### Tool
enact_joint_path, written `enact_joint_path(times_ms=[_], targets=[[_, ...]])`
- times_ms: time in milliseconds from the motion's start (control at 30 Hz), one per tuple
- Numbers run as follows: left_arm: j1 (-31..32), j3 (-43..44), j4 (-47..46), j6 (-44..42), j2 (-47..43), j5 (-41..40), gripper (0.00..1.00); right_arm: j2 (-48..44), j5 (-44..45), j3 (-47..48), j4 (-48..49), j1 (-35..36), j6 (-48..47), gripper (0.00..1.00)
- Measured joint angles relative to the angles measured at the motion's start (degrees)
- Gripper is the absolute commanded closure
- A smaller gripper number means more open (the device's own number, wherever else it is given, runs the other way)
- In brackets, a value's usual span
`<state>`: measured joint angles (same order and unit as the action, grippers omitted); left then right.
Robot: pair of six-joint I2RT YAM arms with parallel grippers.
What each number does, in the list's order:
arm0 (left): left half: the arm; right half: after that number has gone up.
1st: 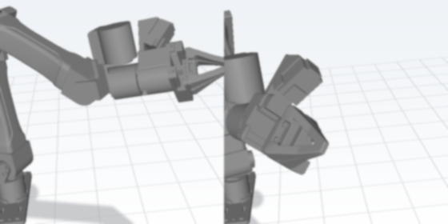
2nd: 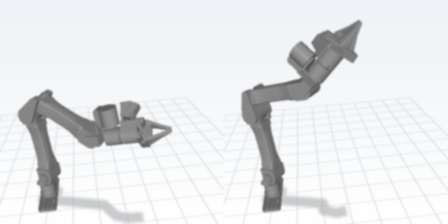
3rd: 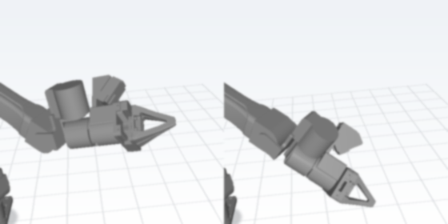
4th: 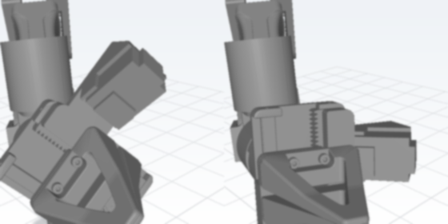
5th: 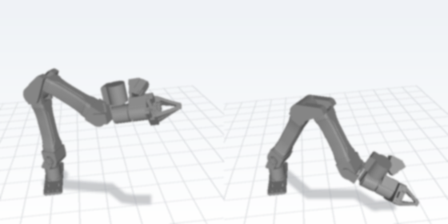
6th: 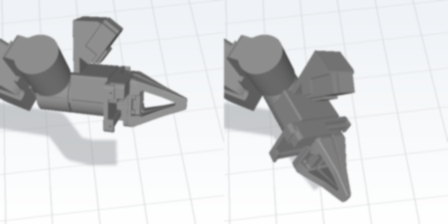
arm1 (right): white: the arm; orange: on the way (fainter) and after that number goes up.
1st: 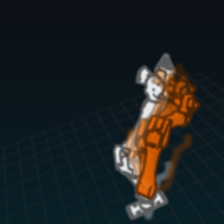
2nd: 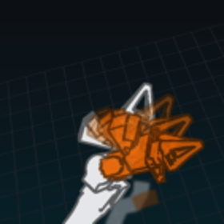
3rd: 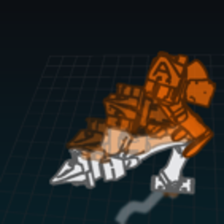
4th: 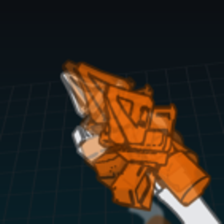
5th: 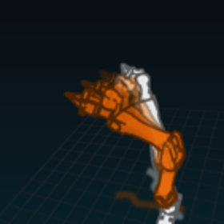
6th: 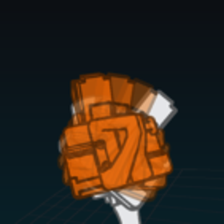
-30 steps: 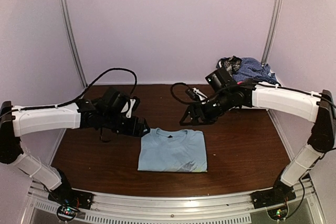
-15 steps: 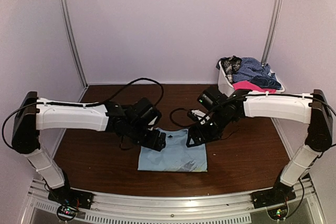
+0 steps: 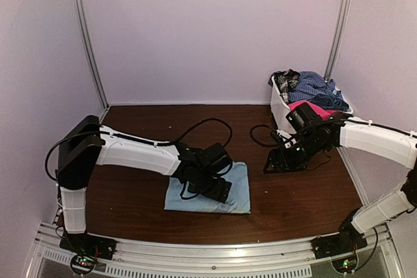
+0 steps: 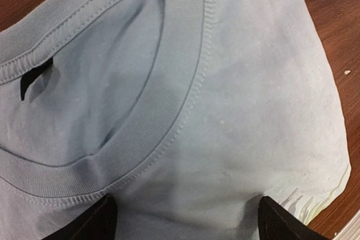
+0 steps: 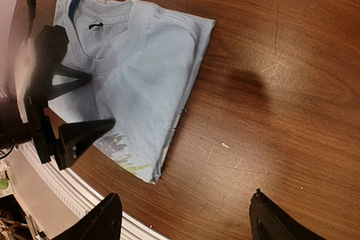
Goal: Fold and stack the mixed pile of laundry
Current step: Move the square folded T-shirt to the corner of the board.
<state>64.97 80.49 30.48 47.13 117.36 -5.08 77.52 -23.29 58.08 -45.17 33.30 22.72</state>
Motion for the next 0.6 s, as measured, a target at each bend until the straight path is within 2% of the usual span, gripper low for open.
enact_joint_path(times_ms=[67,167,400,500,600], targets=[[-1.5,-4.1,-1.1,-0.1,-2.6,0.1,0.08,-0.4,-0.4,-0.7,-0.1,-0.2,-0.1,0.21],[-5.7,-14.9,-2.1,-1.0,-10.7,0.3,0.05,-0.5,-0.8,-0.9,-0.1,-0.9,-0.2,0.21],[-22.0,-33.8,0.0,-5.4,-27.0,-0.9,0.02,-1.8,-1.7,-1.1,-0.2,-2.9,-1.0,0.20],[-27.8,-39.1,2.0,-5.9,-32.4,-2.0,0.02,-2.2,-2.2,-1.1,-0.2,-3.7,-1.6,0.20],[-30.1,-40.0,4.9,-5.5,-33.9,-2.6,0.03,-2.4,-2.6,-1.1,-0.2,-4.3,-2.0,0.20]])
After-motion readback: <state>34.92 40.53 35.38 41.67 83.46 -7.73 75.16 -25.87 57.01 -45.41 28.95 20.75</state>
